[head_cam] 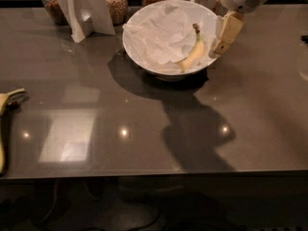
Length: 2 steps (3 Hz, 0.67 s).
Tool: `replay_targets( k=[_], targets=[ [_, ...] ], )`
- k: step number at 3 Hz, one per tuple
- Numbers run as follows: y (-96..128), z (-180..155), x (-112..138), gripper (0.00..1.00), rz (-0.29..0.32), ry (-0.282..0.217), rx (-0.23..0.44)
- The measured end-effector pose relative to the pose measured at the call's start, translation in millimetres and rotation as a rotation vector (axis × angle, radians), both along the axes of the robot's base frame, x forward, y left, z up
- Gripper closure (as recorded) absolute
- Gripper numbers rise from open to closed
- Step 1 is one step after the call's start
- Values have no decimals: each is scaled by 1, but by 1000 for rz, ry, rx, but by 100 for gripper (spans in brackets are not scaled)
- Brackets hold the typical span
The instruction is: Pick banana from white bowl
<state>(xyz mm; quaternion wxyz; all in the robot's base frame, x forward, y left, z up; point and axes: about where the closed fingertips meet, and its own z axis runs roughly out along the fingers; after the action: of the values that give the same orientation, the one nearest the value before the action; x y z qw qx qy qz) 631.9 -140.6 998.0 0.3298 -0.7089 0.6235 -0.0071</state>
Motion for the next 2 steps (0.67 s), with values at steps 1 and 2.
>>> replay_targets(
  k=[1,2],
  targets=[
    [0,0,0,0,0,0,0],
    [5,1,9,0,39,-61,-32]
  ],
)
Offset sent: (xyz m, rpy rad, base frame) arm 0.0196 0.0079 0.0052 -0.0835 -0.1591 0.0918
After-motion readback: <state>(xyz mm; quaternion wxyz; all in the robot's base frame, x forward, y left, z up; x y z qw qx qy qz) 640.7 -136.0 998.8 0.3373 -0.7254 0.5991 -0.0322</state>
